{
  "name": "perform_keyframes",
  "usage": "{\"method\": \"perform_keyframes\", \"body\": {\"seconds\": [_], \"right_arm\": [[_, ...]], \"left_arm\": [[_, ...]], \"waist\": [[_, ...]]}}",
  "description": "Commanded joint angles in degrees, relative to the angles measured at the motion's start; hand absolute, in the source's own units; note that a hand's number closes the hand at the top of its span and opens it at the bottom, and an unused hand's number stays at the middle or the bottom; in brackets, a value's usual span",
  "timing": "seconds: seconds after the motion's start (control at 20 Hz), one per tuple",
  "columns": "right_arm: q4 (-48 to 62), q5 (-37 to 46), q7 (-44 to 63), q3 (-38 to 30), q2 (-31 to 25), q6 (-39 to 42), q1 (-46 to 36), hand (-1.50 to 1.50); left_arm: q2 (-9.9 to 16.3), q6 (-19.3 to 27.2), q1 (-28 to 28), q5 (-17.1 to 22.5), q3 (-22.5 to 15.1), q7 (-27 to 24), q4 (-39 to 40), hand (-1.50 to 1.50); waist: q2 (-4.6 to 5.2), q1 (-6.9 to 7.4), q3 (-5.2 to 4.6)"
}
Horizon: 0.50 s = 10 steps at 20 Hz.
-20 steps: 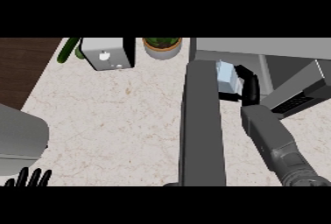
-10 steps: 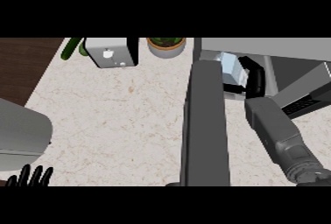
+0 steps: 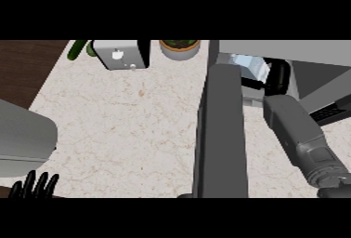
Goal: Pick up the milk, place it into the microwave and close the microwave
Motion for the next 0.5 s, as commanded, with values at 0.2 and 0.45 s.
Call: {"method": "perform_keyframes", "body": {"seconds": [0.2,0.45], "right_arm": [[0.65,0.64,-1.25,-1.22,-0.38,-10.01,-1.51,1.50],[9.38,4.93,9.35,1.56,-5.20,-20.87,3.66,-1.50]], "left_arm": [[1.12,-1.11,-1.91,0.98,0.30,0.94,0.64,-1.50],[0.98,-0.50,-2.22,-0.12,0.55,0.35,0.82,-1.50]], "waist": [[0.68,1.23,0.05],[1.98,1.44,-0.75]]}}
